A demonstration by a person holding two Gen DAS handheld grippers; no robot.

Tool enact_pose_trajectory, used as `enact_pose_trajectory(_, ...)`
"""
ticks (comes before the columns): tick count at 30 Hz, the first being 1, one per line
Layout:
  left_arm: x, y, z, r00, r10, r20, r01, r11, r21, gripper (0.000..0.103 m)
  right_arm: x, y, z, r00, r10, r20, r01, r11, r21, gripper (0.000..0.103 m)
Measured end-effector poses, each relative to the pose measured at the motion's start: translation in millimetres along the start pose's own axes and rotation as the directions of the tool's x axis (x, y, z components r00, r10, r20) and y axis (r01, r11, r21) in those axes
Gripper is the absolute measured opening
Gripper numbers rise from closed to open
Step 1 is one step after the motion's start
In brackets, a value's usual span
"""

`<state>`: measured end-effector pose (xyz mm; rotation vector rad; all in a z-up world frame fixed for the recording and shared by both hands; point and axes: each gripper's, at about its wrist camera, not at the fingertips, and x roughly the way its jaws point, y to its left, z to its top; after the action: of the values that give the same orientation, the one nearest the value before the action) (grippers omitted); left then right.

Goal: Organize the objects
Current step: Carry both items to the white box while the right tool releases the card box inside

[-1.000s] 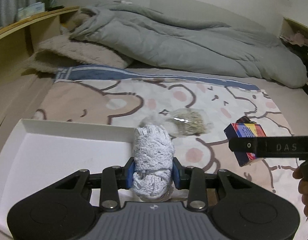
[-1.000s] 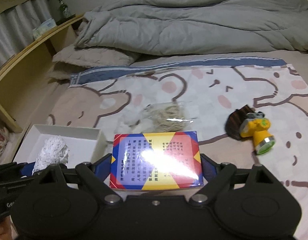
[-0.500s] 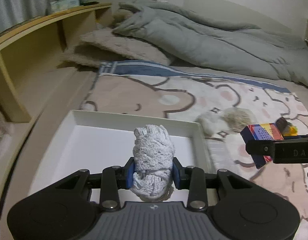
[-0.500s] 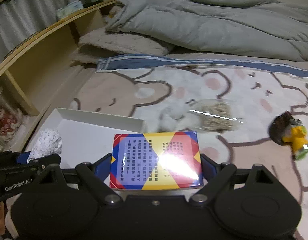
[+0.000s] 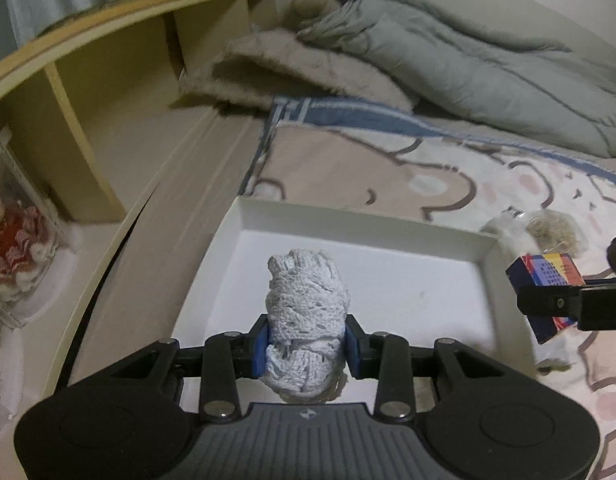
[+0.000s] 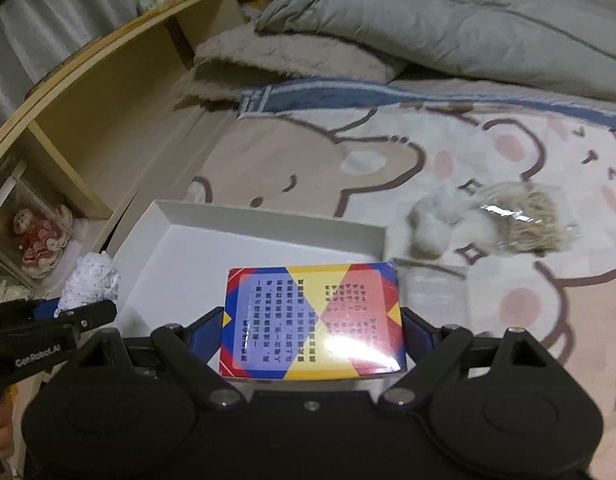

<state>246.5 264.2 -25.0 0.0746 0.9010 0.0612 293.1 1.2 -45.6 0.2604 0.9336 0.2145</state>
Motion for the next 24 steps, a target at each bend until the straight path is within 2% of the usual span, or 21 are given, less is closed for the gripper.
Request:
enact_pose_trajectory(9, 31.4, 23.1, 1.7, 0.998, 0.016, -0.059, -0.015, 1.000, 0.013, 0.039, 33.4, 29.8, 5.5, 0.997, 0.039, -0.059, -0.039, 0.999, 0.004, 0.090)
enact_pose_trajectory(24, 42.5, 48.2, -15.4, 0.994, 0.034, -0.105, -0.027, 0.997, 0.068, 0.038, 73.3, 74.4, 7.3, 0.989, 0.091, -0.114, -0.093, 0.995, -0.019, 0.090)
